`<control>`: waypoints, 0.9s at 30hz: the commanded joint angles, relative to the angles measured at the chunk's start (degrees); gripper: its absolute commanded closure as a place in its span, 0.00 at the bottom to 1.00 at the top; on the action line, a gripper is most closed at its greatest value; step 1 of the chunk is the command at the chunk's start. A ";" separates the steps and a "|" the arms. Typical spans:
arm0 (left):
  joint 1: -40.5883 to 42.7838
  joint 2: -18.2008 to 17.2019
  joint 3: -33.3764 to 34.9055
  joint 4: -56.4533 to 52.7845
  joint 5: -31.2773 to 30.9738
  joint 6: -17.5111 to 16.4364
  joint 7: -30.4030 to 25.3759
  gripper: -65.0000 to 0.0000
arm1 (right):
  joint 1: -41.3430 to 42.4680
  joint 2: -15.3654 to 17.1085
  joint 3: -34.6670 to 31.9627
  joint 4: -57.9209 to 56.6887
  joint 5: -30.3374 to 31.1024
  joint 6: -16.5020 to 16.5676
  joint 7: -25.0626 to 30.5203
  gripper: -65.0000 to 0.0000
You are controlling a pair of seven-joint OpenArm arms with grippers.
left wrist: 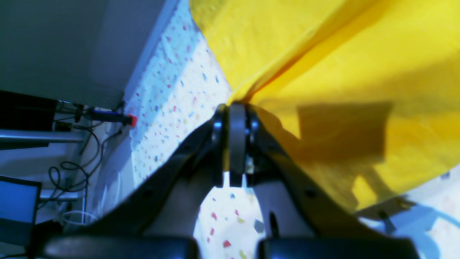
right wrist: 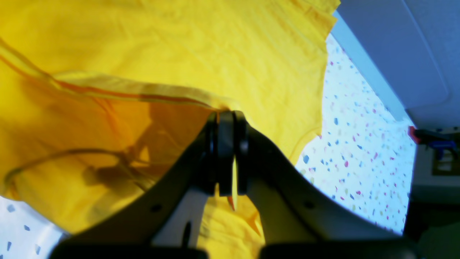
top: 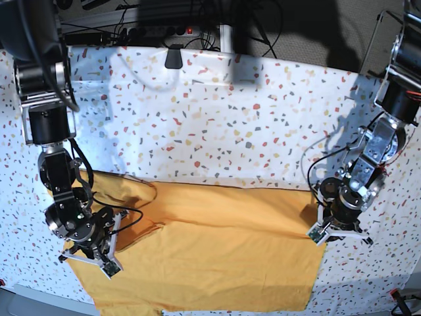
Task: Fold the T-shirt properly
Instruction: 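Lower the lifted shoulder edge onto the shirt and open both grippers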
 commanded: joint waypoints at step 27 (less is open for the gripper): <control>-2.21 -1.55 -0.59 0.83 0.17 0.79 -1.05 1.00 | 3.93 4.13 0.46 0.90 -2.91 -5.33 2.34 1.00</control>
